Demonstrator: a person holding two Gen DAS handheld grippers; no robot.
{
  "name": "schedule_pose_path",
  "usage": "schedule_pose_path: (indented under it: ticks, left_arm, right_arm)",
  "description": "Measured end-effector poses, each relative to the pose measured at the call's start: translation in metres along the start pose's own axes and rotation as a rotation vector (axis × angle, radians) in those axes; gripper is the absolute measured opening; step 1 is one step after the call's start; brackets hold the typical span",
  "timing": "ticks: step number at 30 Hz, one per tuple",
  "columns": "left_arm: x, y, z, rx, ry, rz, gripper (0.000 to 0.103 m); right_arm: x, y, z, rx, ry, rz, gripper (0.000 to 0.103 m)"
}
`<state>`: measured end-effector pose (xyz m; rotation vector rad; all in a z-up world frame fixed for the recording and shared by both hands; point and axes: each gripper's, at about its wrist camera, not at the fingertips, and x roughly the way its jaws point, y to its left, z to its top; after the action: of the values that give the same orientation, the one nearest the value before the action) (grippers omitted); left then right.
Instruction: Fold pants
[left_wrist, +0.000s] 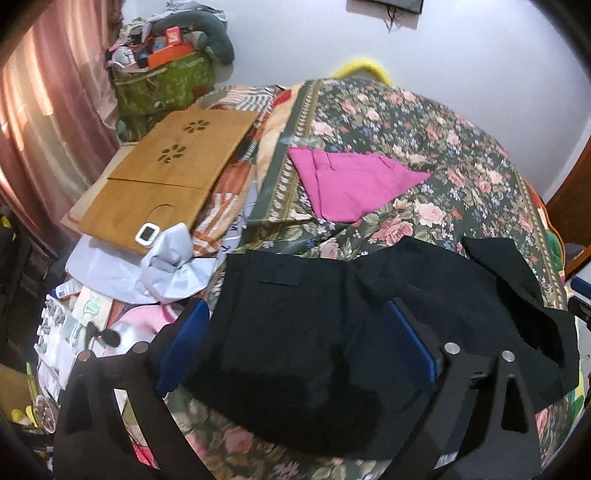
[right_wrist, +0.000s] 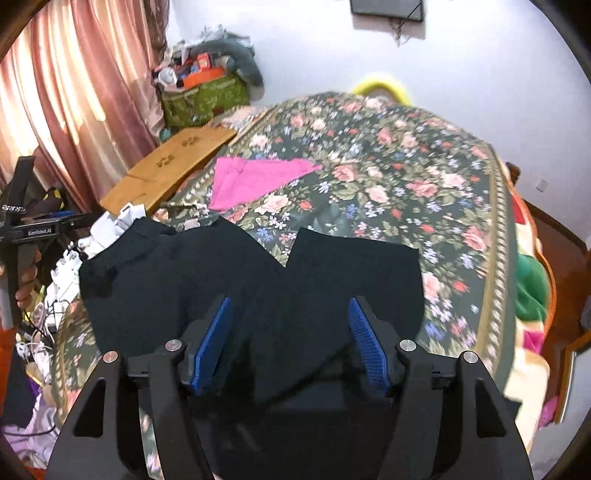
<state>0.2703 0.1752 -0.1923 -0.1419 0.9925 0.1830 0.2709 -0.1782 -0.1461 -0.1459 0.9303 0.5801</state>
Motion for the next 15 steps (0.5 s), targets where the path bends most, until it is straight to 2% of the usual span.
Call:
schedule_pose_path:
  ticks: [7, 9, 12, 13, 14, 15]
  left_arm:
    - [0.043, -0.039, 0.005, 0.107, 0.067, -0.011, 0.096]
    - [0.055, -0.049, 0.005, 0.14, 0.085, -0.012, 0.096]
    - [0.066, -0.059, 0.002, 0.168, 0.105, -0.023, 0.096]
    - [0.07, -0.064, 0.001, 0.175, 0.112, -0.029, 0.096]
    - [0.072, -0.066, 0.001, 0.179, 0.117, -0.034, 0.096]
    - [0.075, -0.068, 0.001, 0.184, 0.122, -0.039, 0.096]
  right_arm:
    - [0.069, 0.0, 0.031, -0.039, 0.171, 0.032, 0.062]
    - [0.092, 0.001, 0.032, -0.041, 0.243, 0.049, 0.062]
    - [0.11, 0.002, 0.026, -0.072, 0.303, 0.019, 0.06]
    - [0.115, 0.003, 0.022, -0.095, 0.32, 0.006, 0.055]
    - [0.117, 0.003, 0.02, -0.108, 0.322, -0.01, 0.039]
    - [0.117, 0.002, 0.018, -0.112, 0.325, -0.014, 0.032]
